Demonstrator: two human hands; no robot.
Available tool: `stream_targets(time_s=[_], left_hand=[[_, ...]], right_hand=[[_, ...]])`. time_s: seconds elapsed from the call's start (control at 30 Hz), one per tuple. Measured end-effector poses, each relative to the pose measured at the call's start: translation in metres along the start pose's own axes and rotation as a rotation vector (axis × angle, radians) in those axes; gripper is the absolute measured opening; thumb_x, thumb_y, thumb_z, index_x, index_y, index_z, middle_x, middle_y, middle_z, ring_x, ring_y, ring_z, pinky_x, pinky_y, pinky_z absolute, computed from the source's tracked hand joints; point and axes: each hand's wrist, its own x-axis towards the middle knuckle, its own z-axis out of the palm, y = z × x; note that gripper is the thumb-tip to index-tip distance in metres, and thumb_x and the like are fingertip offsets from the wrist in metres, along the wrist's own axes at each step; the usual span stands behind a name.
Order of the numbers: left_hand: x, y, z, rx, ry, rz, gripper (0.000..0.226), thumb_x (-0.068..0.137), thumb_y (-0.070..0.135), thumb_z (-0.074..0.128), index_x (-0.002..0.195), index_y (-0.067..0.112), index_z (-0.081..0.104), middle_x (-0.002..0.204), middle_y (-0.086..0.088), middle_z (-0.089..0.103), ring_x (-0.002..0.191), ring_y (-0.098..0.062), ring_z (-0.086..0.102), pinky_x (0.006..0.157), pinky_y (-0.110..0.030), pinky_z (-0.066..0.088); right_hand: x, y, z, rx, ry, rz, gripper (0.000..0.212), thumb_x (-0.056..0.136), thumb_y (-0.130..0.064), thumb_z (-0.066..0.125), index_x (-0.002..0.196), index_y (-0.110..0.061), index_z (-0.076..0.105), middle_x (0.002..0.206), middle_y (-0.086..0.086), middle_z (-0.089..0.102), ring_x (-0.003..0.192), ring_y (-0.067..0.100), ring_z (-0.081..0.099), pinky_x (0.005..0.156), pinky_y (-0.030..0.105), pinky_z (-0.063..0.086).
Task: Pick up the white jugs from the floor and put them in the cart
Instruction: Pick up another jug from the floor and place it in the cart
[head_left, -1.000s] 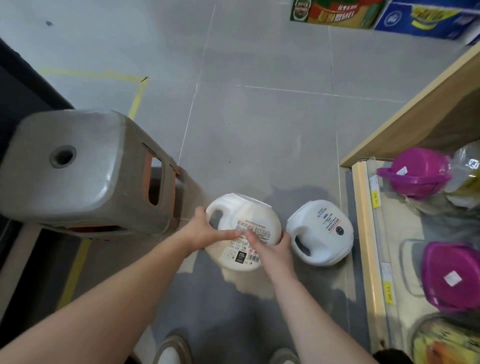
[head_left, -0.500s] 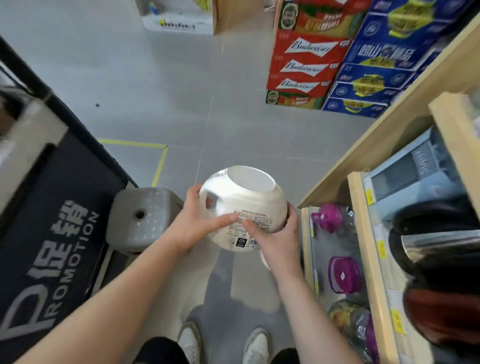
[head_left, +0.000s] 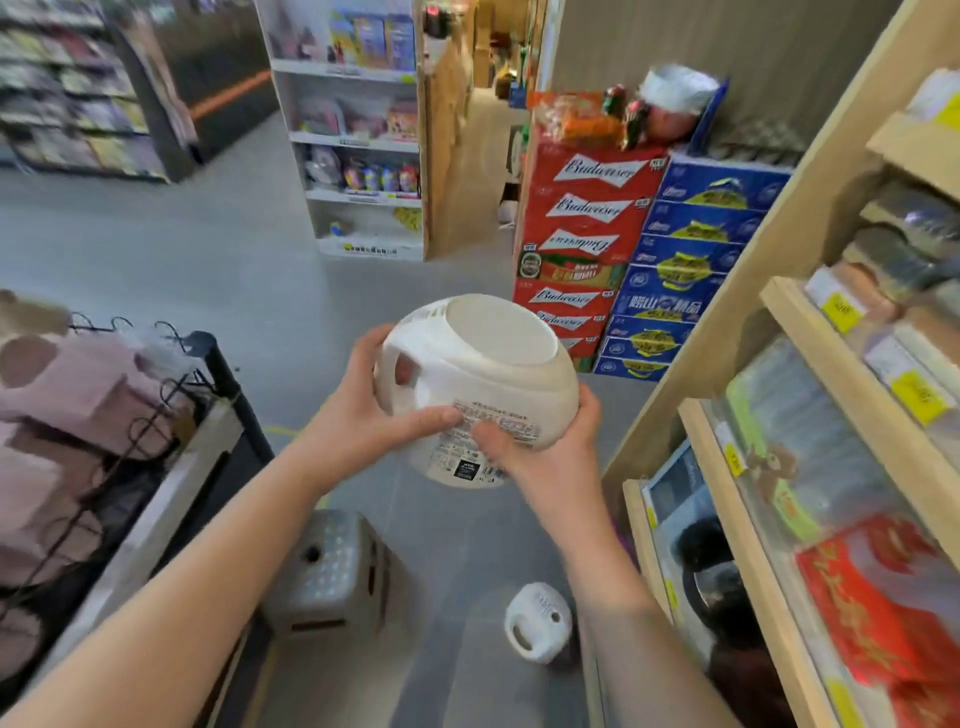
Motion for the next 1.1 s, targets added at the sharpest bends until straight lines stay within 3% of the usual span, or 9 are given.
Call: stream_targets(time_s=[0.07, 0.17, 0.3, 0.4, 0.47, 0.7, 0.9, 1.0, 1.1], left_hand=[[-0.007, 0.019, -0.011, -0.002, 0.018, 0.033, 0.093, 0.07, 0.04, 0.089, 0.145, 0.033, 0.034, 0.128, 0.008, 0.059, 0.107, 0.015, 0.059, 0.079, -0.007, 0.052], [-0.024, 0.034, -0.026, -0.022, 0.059, 0.054, 0.092, 0.069, 0.044, 0.086, 0.145, 0.038, 0.035, 0.13, 0.013, 0.059, 0.109, 0.019, 0.058, 0.077, -0.005, 0.052], [-0.047, 0.035, -0.047, -0.051, 0.12, 0.044, 0.089, 0.071, 0.047, 0.086, 0.145, 0.042, 0.037, 0.129, 0.019, 0.059, 0.114, 0.018, 0.057, 0.088, -0.009, 0.051], [-0.058, 0.027, -0.063, -0.05, 0.15, 0.018, 0.092, 0.07, 0.053, 0.09, 0.145, 0.046, 0.037, 0.13, 0.023, 0.06, 0.117, 0.015, 0.057, 0.088, -0.01, 0.048], [-0.063, 0.024, -0.072, -0.04, 0.174, 0.001, 0.091, 0.071, 0.049, 0.088, 0.146, 0.046, 0.036, 0.129, 0.023, 0.059, 0.117, 0.015, 0.058, 0.084, -0.005, 0.047], [-0.087, 0.005, -0.1, -0.076, 0.278, -0.022, 0.087, 0.07, 0.044, 0.09, 0.141, 0.051, 0.04, 0.132, 0.02, 0.062, 0.123, 0.008, 0.058, 0.1, -0.023, 0.049], [-0.113, 0.005, -0.111, -0.07, 0.407, -0.027, 0.089, 0.071, 0.044, 0.091, 0.143, 0.046, 0.04, 0.133, 0.021, 0.063, 0.12, 0.01, 0.06, 0.106, -0.027, 0.05], [-0.129, 0.012, -0.113, -0.051, 0.478, -0.023, 0.083, 0.073, 0.043, 0.091, 0.139, 0.049, 0.041, 0.132, 0.022, 0.062, 0.121, 0.01, 0.059, 0.111, -0.031, 0.049], [-0.149, 0.02, -0.111, -0.015, 0.568, -0.033, 0.093, 0.073, 0.052, 0.092, 0.148, 0.047, 0.037, 0.14, 0.018, 0.06, 0.129, 0.002, 0.057, 0.114, -0.039, 0.048]], right_hand=[[-0.003, -0.02, 0.003, -0.001, -0.021, -0.048, 0.114, 0.066, -0.03, 0.1, 0.153, -0.022, 0.028, 0.148, -0.003, 0.053, 0.13, 0.011, 0.059, 0.106, 0.031, 0.054], [-0.011, -0.041, 0.007, 0.009, -0.052, -0.103, 0.116, 0.058, -0.044, 0.095, 0.151, -0.026, 0.028, 0.146, -0.006, 0.054, 0.126, 0.003, 0.059, 0.097, 0.016, 0.054], [-0.022, -0.054, 0.019, -0.035, -0.117, -0.131, 0.123, 0.049, -0.058, 0.089, 0.153, -0.032, 0.029, 0.141, -0.012, 0.057, 0.125, 0.005, 0.06, 0.096, 0.021, 0.052], [-0.027, -0.059, 0.034, -0.035, -0.158, -0.137, 0.114, 0.051, -0.054, 0.089, 0.147, -0.035, 0.03, 0.135, -0.018, 0.056, 0.114, -0.013, 0.055, 0.08, 0.001, 0.048], [-0.03, -0.06, 0.046, -0.046, -0.178, -0.136, 0.108, 0.052, -0.052, 0.089, 0.141, -0.038, 0.029, 0.135, -0.015, 0.056, 0.111, -0.018, 0.052, 0.075, -0.003, 0.045], [-0.04, -0.067, 0.082, -0.05, -0.246, -0.166, 0.106, 0.05, -0.05, 0.088, 0.138, -0.037, 0.031, 0.139, -0.007, 0.055, 0.114, -0.013, 0.053, 0.075, -0.001, 0.047], [-0.042, -0.073, 0.099, -0.022, -0.364, -0.215, 0.108, 0.049, -0.049, 0.09, 0.141, -0.035, 0.033, 0.138, -0.013, 0.055, 0.116, -0.013, 0.055, 0.082, 0.01, 0.053], [-0.04, -0.075, 0.105, 0.007, -0.435, -0.244, 0.11, 0.05, -0.049, 0.092, 0.143, -0.032, 0.036, 0.14, -0.01, 0.058, 0.117, -0.013, 0.057, 0.083, 0.007, 0.053], [-0.041, -0.078, 0.111, 0.011, -0.523, -0.282, 0.119, 0.046, -0.067, 0.098, 0.143, -0.036, 0.036, 0.142, -0.012, 0.058, 0.123, -0.004, 0.06, 0.095, 0.018, 0.054]])
